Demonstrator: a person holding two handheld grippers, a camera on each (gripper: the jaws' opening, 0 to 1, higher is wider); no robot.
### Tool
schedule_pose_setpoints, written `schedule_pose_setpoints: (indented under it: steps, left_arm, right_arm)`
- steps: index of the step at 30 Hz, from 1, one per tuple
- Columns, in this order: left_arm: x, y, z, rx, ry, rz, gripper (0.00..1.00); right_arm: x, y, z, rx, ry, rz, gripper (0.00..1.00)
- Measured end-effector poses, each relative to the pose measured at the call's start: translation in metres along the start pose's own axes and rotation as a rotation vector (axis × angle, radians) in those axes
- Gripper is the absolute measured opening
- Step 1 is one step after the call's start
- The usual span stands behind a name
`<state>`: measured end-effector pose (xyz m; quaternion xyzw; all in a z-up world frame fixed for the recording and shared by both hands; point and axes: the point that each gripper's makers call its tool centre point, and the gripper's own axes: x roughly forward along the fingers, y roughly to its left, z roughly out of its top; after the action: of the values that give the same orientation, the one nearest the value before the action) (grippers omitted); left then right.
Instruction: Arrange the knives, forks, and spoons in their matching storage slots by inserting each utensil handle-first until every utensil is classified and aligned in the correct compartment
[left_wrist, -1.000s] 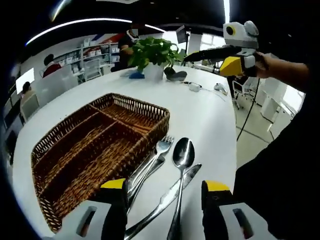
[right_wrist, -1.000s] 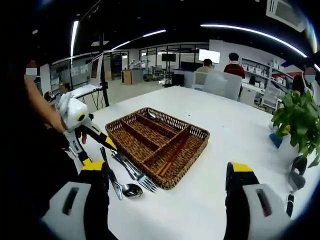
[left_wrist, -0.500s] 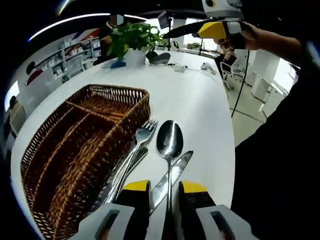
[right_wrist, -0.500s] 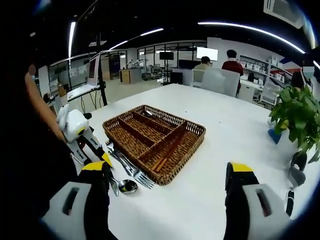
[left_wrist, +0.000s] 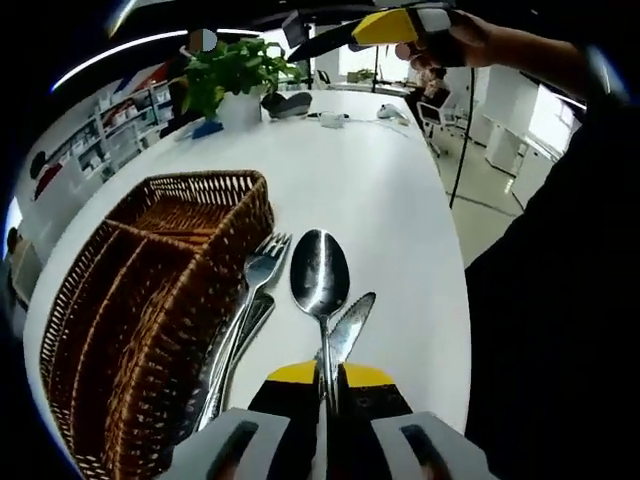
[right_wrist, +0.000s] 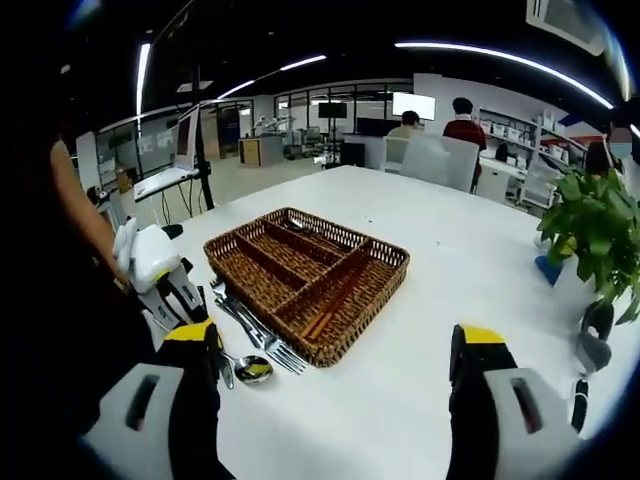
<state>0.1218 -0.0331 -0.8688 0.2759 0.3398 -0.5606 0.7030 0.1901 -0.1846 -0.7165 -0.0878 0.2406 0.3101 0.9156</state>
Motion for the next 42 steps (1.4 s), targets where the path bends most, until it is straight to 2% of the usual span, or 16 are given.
schedule_pose_setpoints:
  steps: [5,15,23,26,27,29,31,34,36,37,39,42]
  left_arm:
    - [0.002,0.000,0.001,0.029,0.005,0.011,0.03]
    - [-0.004,0.006,0.005,0.025,-0.015,0.018,0.00]
    - [-0.007,0.009,0.002,0.022,-0.021,0.028,0.00]
    - [-0.010,0.009,0.006,0.009,-0.043,0.030,0.00]
    - [-0.012,0.007,0.007,-0.012,-0.050,0.028,0.00]
    - [-0.012,0.010,0.009,0.017,-0.054,0.040,0.00]
    - [-0.010,0.009,0.008,0.012,-0.045,0.028,0.00]
    - [-0.008,0.013,0.005,0.003,-0.039,0.036,0.00]
    - [-0.008,0.018,0.006,-0.009,-0.048,0.062,0.00]
    - [-0.008,0.019,0.006,-0.010,-0.047,0.065,0.02]
    - [-0.005,0.014,0.008,-0.055,-0.055,0.024,0.10]
    - [-0.002,0.007,0.008,-0.037,-0.040,-0.002,0.11]
  right_arm:
    - [-0.001,0.001,-0.001,0.004,-0.001,-0.001,0.98]
    - [0.001,0.007,-0.005,0.007,0.011,0.011,0.97]
    - [0.015,0.031,-0.028,0.044,0.076,0.079,0.88]
    - [0.021,0.040,-0.037,0.052,0.096,0.097,0.83]
    - [0.022,0.043,-0.040,0.058,0.104,0.107,0.82]
    - [0.025,0.045,-0.043,0.061,0.112,0.108,0.81]
    - [0.028,0.048,-0.048,0.067,0.125,0.116,0.81]
    - [0.027,0.051,-0.047,0.059,0.129,0.121,0.81]
    - [0.024,0.051,-0.045,0.051,0.128,0.120,0.81]
    - [0.024,0.051,-0.044,0.050,0.127,0.120,0.81]
    - [0.022,0.050,-0.044,0.047,0.128,0.118,0.82]
    - [0.019,0.047,-0.042,0.048,0.123,0.107,0.82]
